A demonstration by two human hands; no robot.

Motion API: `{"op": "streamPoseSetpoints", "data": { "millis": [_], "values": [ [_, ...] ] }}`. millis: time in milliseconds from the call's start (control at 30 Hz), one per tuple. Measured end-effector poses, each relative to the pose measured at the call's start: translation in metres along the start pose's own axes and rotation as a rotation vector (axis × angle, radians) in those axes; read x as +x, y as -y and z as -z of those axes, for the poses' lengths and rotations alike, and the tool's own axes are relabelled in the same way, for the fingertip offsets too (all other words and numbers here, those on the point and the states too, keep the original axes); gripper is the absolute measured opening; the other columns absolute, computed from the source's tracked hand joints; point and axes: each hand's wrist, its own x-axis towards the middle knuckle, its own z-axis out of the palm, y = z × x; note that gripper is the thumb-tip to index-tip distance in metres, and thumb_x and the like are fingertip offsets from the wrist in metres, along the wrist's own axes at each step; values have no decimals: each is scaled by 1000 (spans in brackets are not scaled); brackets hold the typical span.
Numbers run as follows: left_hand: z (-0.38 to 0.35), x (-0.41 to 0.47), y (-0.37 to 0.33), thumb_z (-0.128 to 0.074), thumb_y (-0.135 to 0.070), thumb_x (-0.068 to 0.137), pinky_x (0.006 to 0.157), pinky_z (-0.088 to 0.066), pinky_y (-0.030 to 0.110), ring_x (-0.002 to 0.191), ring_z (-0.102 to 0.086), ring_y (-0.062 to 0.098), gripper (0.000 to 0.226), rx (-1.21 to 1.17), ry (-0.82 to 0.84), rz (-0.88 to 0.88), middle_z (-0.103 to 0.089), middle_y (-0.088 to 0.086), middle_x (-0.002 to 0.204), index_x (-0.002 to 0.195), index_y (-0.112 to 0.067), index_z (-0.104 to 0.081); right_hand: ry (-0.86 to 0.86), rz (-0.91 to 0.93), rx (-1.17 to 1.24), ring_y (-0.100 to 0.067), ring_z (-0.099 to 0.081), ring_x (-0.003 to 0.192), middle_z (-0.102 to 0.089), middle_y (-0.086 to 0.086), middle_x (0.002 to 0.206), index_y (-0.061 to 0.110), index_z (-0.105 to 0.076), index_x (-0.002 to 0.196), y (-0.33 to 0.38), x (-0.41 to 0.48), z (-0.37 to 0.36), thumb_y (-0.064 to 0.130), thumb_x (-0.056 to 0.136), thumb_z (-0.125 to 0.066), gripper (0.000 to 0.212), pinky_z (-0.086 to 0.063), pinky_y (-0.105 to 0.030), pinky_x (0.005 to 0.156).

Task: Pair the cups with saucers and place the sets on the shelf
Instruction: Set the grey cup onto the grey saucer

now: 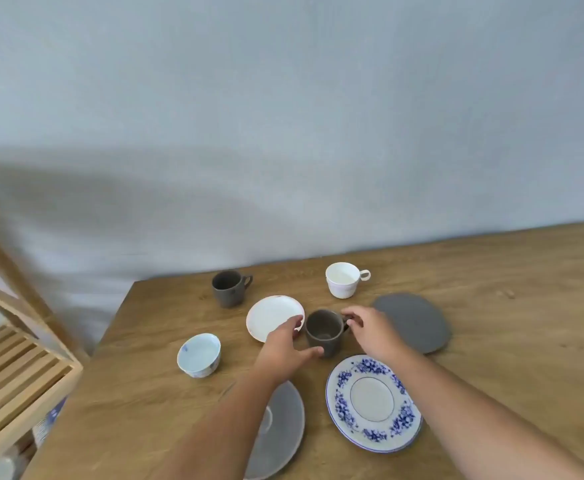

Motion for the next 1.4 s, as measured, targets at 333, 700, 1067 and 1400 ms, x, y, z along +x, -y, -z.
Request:
{"op": "streamPoseSetpoints", "data": {
  "millis": [333,700,1067,1400],
  "values": [
    [-14,8,-4,-81,-20,72,104,-45,33,119,-56,13,69,-141,-104,34,-62,-3,130,134,-21,-50,-36,-77,168,-16,-64,94,-68,-4,103,18,-67,102,-18,11,-16,12,92,-52,18,-55,-37,88],
    [-37,37,-59,-85,-19,66,89,-49,24,105,-62,10,65,-243,-81,-116,-68,-7,113,125,-23,-58,-176,-40,262,-14,-66,79,-69,-4,91,12,-67,97,-46,16,48,5,92,-51,18,-54,-32,82],
    [-98,71,-103,-85,-16,65,97,-51,31,107,-64,11,64,-279,34,-175,-69,-3,116,123,-23,-59,-246,-109,269,-20,-68,77,-68,-6,85,12,-65,93,-109,21,97,-1,91,-50,20,-55,-43,87],
    [-113,83,-100,-86,-18,64,100,-50,34,109,-62,10,67,-251,39,-143,-68,-4,118,125,-25,-58,-228,-131,266,-18,-67,78,-67,-5,87,18,-63,88,-119,26,98,1,91,-51,21,-55,-33,81]
  ]
}}
